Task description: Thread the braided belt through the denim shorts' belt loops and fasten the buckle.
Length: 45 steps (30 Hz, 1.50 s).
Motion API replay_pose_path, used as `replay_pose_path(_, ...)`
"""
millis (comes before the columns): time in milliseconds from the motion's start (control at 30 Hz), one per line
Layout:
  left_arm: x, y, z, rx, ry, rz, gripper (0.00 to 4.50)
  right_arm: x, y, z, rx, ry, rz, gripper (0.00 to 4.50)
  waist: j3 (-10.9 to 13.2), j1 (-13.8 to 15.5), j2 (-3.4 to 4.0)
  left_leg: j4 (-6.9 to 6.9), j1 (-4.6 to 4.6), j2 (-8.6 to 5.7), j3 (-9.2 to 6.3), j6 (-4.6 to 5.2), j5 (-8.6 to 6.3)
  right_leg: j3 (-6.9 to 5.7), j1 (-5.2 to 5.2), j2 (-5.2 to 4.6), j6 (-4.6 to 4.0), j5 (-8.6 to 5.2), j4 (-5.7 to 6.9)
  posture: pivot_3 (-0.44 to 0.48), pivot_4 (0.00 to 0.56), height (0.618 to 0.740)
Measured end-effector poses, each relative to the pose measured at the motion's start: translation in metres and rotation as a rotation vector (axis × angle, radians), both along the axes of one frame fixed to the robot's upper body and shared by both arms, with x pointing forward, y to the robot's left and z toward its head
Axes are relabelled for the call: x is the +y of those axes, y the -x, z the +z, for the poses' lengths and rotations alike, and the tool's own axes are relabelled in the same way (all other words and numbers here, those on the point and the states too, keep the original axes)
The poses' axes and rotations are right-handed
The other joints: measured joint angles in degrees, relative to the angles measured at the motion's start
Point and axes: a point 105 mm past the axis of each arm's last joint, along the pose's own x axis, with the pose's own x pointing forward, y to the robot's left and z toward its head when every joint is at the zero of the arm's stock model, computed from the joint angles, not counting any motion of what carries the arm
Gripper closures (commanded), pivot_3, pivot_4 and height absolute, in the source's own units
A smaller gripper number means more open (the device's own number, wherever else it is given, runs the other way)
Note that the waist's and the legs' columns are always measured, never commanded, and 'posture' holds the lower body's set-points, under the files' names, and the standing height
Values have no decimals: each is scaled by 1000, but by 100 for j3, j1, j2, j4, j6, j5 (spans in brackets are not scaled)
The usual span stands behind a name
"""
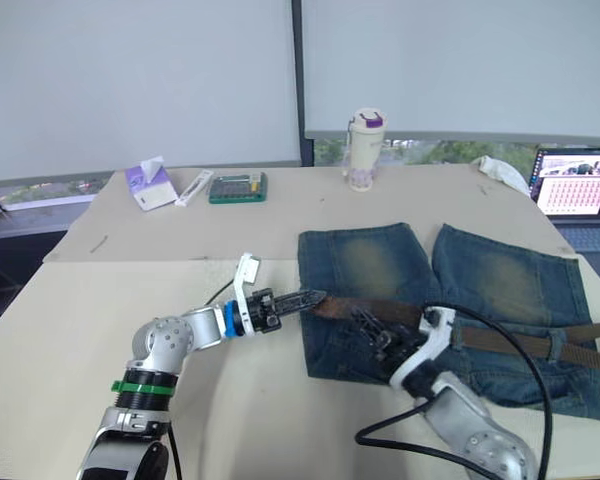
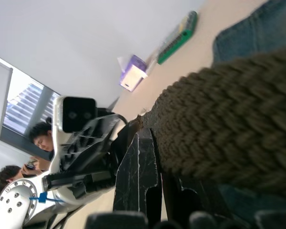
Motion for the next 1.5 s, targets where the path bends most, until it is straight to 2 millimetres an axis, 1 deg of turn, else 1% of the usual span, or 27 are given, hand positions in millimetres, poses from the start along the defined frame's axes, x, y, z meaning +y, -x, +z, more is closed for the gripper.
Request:
replay_pose_path(33,3,-2,-2,-23,-28,11,726,-9,2,-4,22,68,-3,4500,0,0,0,0,0,-3,2,0,0,1,2,-1,0,0,-1,0,150,740)
replay_pose_path(100,12,-3,-7,-56,-81,16,48,-30,2,-12,69,146,-51,4500,1,-5,-3,-1,2,1,2,1,0,-1,6,3,-1,-1,-2,0,150,740)
replay_pose_path(167,19,-1,-15,-80,-122,11,20,-46,0,-18,113,156,-118,4500,1,-11,-1,-6,1,3,4,1,-1,1,6,4,-3,-2,-1,0,150,740)
replay_pose_path(233,19,1,-17,-107,-135,-15,20,-53,0,-23,148,138,-143,4500,1,-10,-2,-7,-7,5,5,1,-1,1,7,4,-3,-2,-1,0,150,740)
replay_pose_path(333,21,4,-20,-190,-183,-47,20,-53,0,-26,183,131,-138,4500,1,-9,-3,-7,-8,5,5,2,-1,1,15,3,-3,-3,-3,0,150,740)
replay_pose_path(433,24,6,-20,-234,-202,-65,20,-53,-1,-27,192,136,-147,4500,2,8,-3,-5,-7,3,4,3,-1,0,18,1,-1,-4,-5,0,150,740)
replay_pose_path(500,24,6,-21,-253,-211,-74,20,-47,-4,-28,199,121,-146,4500,3,-6,-5,-6,-7,7,4,4,-1,0,19,4,1,-5,-4,0,150,740)
replay_pose_path(567,21,8,-22,-265,-222,-89,20,-35,-8,-32,217,100,-118,4500,2,-19,-4,-7,-7,11,4,4,-2,-1,18,7,1,-5,-3,0,150,740)
replay_pose_path(633,20,8,-24,-271,-233,-93,20,-27,-11,-33,226,82,-102,4500,2,-39,-4,-7,-7,18,5,6,-3,0,17,12,-1,-4,-2,0,150,740)
replay_pose_path(800,19,8,-24,-271,-232,-89,20,-11,-18,-35,239,60,-56,4500,2,-46,-4,-7,1,32,7,7,-3,-1,14,13,-2,-3,-2,0,150,740)
replay_pose_path(867,18,8,-24,-271,-227,-89,20,-5,-22,-35,238,48,-39,4500,2,-50,-4,-7,3,33,7,8,-4,-1,14,16,-2,-3,-1,0,150,740)
replay_pose_path(967,18,7,-24,-271,-223,-78,20,7,-31,-32,235,-19,-20,4500,2,-72,-4,-7,8,45,8,8,-4,0,12,26,-4,-2,0,0,150,740)
replay_pose_path(1067,18,6,-25,-271,-221,-68,20,17,-34,-31,230,-43,1,4500,1,-75,-3,-7,9,52,8,9,-5,-1,5,33,-5,-2,0,0,150,740)
replay_pose_path(1300,21,5,-31,-256,-239,-48,20,26,-42,-29,198,-121,-8,4500,0,-105,-1,-7,11,60,8,10,-5,0,3,46,-11,2,1,0,150,740)
replay_pose_path(1367,24,2,-35,-247,-246,-29,20,29,-42,-30,193,-104,0,4500,-1,-123,1,-8,12,61,8,10,-6,0,2,48,-11,2,1,0,150,740)
replay_pose_path(1400,26,0,-37,-241,-250,-16,20,31,-42,-32,190,-63,9,4500,-2,-135,0,-8,12,61,9,10,-6,0,2,49,-11,2,1,0,150,740)
replay_pose_path(1500,29,-2,-41,-237,-264,-1,20,39,-42,-42,185,129,27,4500,-15,-150,-13,-8,16,57,7,10,-6,-2,5,56,-11,2,0,0,150,740)
